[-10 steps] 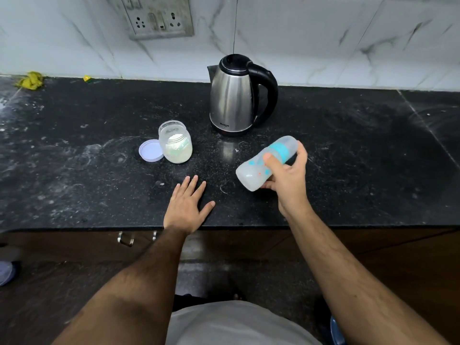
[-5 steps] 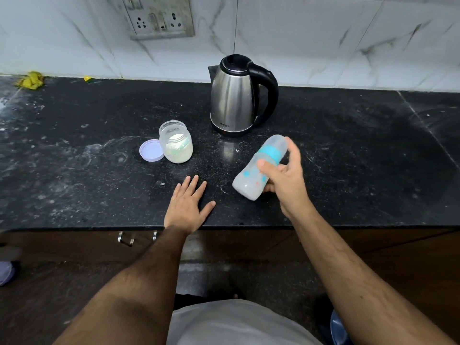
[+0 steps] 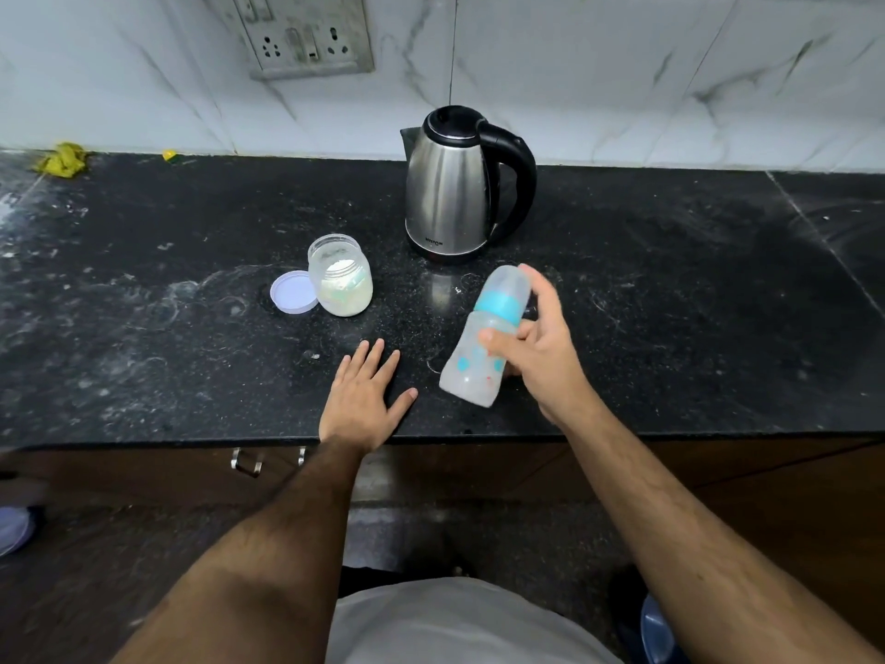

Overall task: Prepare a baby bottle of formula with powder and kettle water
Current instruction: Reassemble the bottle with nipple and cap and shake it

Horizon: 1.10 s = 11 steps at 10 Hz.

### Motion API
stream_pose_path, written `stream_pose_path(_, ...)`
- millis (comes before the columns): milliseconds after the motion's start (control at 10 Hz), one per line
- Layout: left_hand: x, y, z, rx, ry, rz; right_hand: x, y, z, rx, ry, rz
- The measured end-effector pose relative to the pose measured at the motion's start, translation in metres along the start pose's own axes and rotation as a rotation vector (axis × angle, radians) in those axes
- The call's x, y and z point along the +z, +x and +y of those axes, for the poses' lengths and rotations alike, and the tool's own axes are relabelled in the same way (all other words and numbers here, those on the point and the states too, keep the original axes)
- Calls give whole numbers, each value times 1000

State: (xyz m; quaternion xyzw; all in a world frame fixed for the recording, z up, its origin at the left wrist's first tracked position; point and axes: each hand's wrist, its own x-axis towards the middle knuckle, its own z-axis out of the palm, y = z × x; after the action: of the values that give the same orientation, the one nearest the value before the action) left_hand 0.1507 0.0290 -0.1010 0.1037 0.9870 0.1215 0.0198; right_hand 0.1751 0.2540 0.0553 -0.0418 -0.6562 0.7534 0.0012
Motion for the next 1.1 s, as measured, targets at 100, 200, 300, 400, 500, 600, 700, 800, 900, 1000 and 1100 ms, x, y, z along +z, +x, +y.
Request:
stream_pose_path(100,1,0,0,1,-2,2,-4,8,0,-20,98,146)
stream_pose_path(200,0,0,0,0,-7,-3,-2,6,-1,-22,61,52)
stream_pose_path(300,-1,0,0,-4,-14,-5,-2,2,-1,-51,31,-17)
stream_pose_path(400,0,0,0,-1,-16,-2,-8,9,-2,-88,69,94)
stream_pose_path(500,0,0,0,-2,-17,-7,-4,3,0,-98,28,-25)
stream_pose_path(600,0,0,0,-2,-18,-8,-3,2,1,-95,47,-13)
stream_pose_path(700,0,0,0,1,-21,7,-6,6,0,-92,87,47)
stream_pose_path(800,0,0,1,-2,-15,2,-1,-1,1,-100,52,-54)
stream_pose_path(900,0,0,0,0,-2,0,-5,5,0,-85,111,25)
stream_pose_path(1000,0,0,0,4,-5,1,-4,7,-2,-82,112,50)
stream_pose_path(1100,0,0,0,0,-4,-2,2,-2,2,-82,74,-38)
